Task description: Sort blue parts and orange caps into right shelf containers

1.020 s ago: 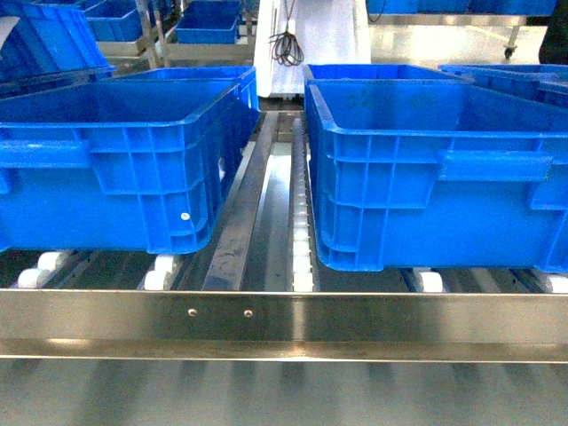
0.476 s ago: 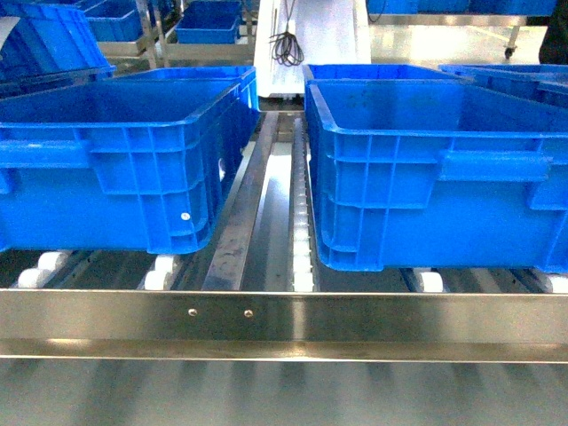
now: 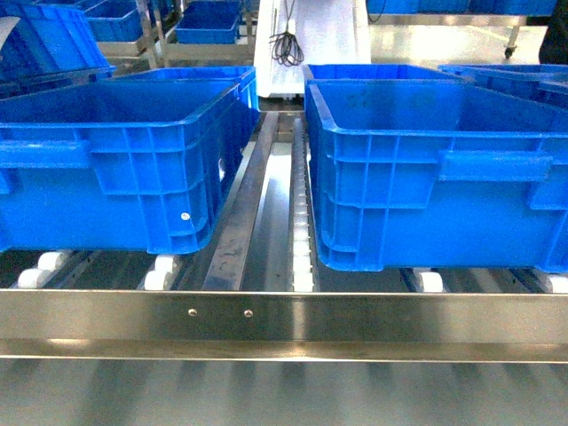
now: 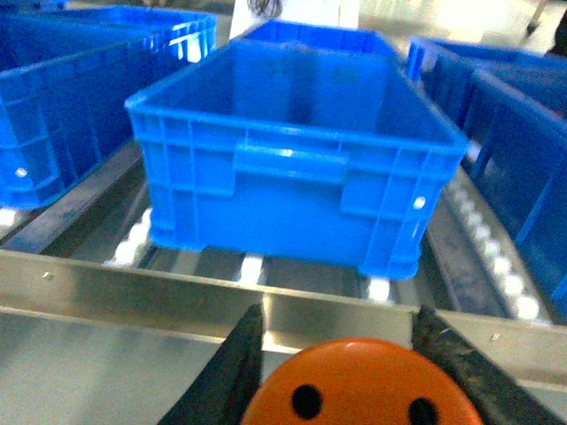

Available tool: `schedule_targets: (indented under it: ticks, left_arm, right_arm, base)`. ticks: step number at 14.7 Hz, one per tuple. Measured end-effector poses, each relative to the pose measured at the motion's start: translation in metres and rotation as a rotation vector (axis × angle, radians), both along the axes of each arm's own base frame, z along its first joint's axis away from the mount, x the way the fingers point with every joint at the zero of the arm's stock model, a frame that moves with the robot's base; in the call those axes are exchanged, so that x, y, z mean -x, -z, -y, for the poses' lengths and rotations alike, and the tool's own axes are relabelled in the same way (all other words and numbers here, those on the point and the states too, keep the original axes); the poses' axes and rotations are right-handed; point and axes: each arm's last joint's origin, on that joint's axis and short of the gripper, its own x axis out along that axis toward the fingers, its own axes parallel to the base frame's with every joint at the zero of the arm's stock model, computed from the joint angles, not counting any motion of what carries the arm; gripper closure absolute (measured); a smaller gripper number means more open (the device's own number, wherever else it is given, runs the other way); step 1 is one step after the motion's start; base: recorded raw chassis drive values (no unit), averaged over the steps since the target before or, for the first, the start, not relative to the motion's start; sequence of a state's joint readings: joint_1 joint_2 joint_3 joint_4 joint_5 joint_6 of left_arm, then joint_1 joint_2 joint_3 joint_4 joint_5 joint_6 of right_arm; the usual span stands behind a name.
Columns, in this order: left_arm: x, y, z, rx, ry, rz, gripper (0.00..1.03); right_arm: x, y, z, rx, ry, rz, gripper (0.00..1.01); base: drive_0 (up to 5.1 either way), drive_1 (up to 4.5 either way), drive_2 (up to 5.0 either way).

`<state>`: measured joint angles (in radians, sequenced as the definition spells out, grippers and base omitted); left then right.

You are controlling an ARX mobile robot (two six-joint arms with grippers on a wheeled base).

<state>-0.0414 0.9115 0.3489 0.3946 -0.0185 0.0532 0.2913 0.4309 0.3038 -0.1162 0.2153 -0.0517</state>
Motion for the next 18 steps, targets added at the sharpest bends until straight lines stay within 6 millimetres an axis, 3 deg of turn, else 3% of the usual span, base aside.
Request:
schedule_targets:
  ticks: [2, 5, 7, 8, 10, 11, 12, 13, 14, 15, 16, 18]
  left_arm:
    - [0.000, 0.000, 0.000, 0.000, 0.000, 0.000, 0.59]
    - [0.000, 0.000, 0.000, 0.000, 0.000, 0.000, 0.59]
    - [0.000, 0.000, 0.000, 0.000, 0.000, 0.000, 0.59]
    - [0.000, 0.000, 0.000, 0.000, 0.000, 0.000, 0.59]
    - [0.000, 0.000, 0.000, 0.000, 0.000, 0.000, 0.59]
    - [0.000, 0.000, 0.000, 0.000, 0.000, 0.000, 0.59]
    - [0.000, 0.000, 0.000, 0.000, 0.000, 0.000, 0.59]
    - [0.000, 0.000, 0.000, 0.000, 0.000, 0.000, 0.59]
    - [0.000, 0.000, 0.000, 0.000, 0.000, 0.000, 0.59]
    - [-0.001, -0.001, 0.002, -0.010, -0.051, 0.012, 0.59]
    - [-0.008, -0.004, 0.003, -0.038, -0.219, 0.029, 0.59]
    - [-0.024, -0.012, -0.002, -0.046, -0.314, 0.056, 0.59]
  right_arm:
    - [-0.021, -0.023, 0.004, -0.010, 0.002, 0.046, 0.59]
    - [-0.077, -0.042, 0.008, -0.018, 0.050, 0.082, 0.59]
    - [-0.125, -0.056, 0.004, -0.016, 0.060, 0.117, 0.59]
    - [-0.159, -0.064, -0.001, -0.014, 0.069, 0.118, 0.59]
    - [-0.212, -0.067, -0.008, -0.004, 0.092, 0.047, 0.59]
    - [-0.256, -0.060, -0.015, 0.011, 0.103, -0.020, 0.52]
    - [-0.291, -0.049, -0.020, 0.015, 0.109, -0.037, 0.35]
    - [-0.278, -0.047, -0.021, -0.005, 0.082, -0.003, 0.15]
    - [-0.241, -0.065, -0.017, -0.037, 0.058, 0.087, 0.01]
    - [-0.200, -0.078, -0.012, -0.051, 0.044, 0.159, 0.04]
    - [-0.161, -0.070, -0.007, -0.055, 0.036, 0.138, 0.03]
    - [-0.129, -0.041, -0.005, -0.047, 0.027, 0.045, 0.03]
  base:
    - [0.0, 0.00, 0.0]
    - [0.0, 0.00, 0.0]
    - [0.0, 0.00, 0.0]
    - [0.0, 0.00, 0.0]
    - [0.0, 0.00, 0.0]
    - [0.0, 0.00, 0.0]
    - [0.0, 0.00, 0.0]
    - [0.0, 0.00, 0.0]
    - [0.0, 0.00, 0.0]
    - [0.0, 0.00, 0.0]
    - [0.0, 0.00, 0.0]
    - [0.0, 0.00, 0.0]
